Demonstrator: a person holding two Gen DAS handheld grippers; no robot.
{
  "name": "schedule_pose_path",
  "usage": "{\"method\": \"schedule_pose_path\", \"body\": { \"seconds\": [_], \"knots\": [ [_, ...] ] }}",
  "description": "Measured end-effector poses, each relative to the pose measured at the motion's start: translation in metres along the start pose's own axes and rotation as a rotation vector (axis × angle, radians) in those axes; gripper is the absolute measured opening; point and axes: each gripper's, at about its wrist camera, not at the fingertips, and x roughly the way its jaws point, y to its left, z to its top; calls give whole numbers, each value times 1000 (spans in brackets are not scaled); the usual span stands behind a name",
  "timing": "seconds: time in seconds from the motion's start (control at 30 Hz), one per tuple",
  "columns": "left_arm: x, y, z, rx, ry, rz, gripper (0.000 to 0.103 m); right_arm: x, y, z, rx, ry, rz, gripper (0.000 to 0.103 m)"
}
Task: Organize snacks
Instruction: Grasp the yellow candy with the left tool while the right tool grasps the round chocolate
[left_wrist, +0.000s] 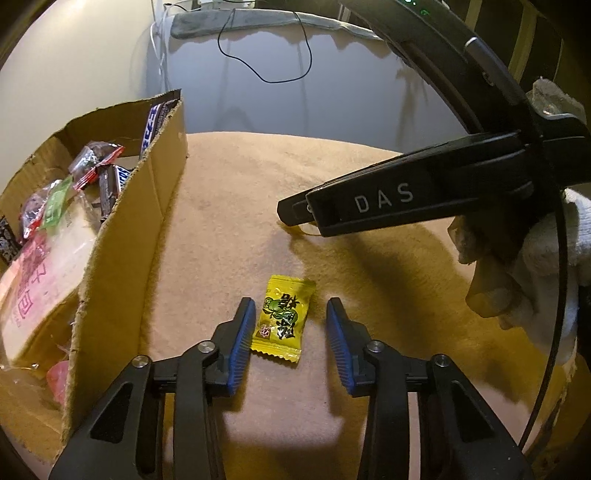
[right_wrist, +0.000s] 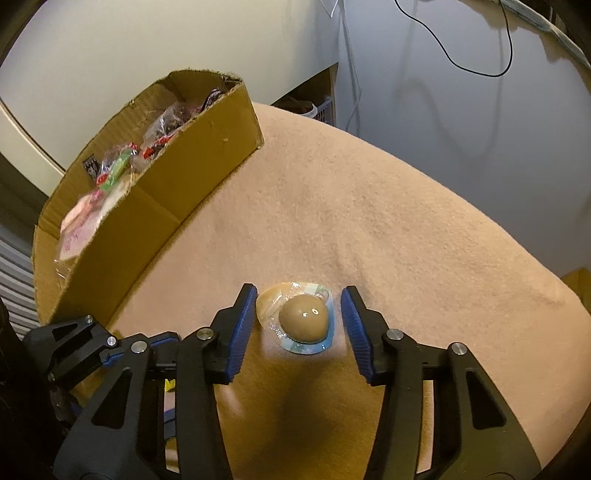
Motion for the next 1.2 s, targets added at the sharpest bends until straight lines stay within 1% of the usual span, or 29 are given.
{"method": "schedule_pose_path", "body": {
  "seconds": [0.2, 0.4, 0.53, 0.63, 0.77, 0.83, 0.9, 0.93, 1.03, 1.1, 1.13, 1.2],
  "knots": [
    [1, -1, 0, 15, -5, 10, 24, -1, 6, -5, -39, 11, -30, 42],
    [0, -2, -1, 9, -12, 14, 23, -5, 12, -10, -62, 5, -53, 36],
    [4, -2, -1, 9, -15, 12, 23, -10, 11, -15, -52, -7, -46, 32],
    [2, 0, -4, 9, -20, 6, 23, -16, 8, -20, -36, -20, -32, 26],
    [-1, -3, -6, 21, -19, 12, 23, -21, 1, -24, -11, -30, -5, 25],
    [1, -4, -5, 26, -20, 19, 23, -19, 2, -24, -21, -26, 9, 26],
    [1, -2, -4, 24, -20, 20, 23, -16, 2, -23, -24, -15, 7, 30],
    [1, -3, -3, 23, -21, 20, 23, -15, 3, -22, -24, -14, 6, 35],
    [0, -3, -4, 22, -20, 20, 23, -11, 7, -23, -58, -15, -16, 39],
    [-1, -3, -3, 18, -21, 19, 23, -11, 11, -24, -86, -15, -39, 37],
    [-2, -4, -3, 18, -23, 18, 23, -12, 12, -24, -89, -16, -45, 34],
    [-3, -5, -3, 18, -26, 17, 23, -15, 12, -26, -87, -25, -48, 26]
  ]
}}
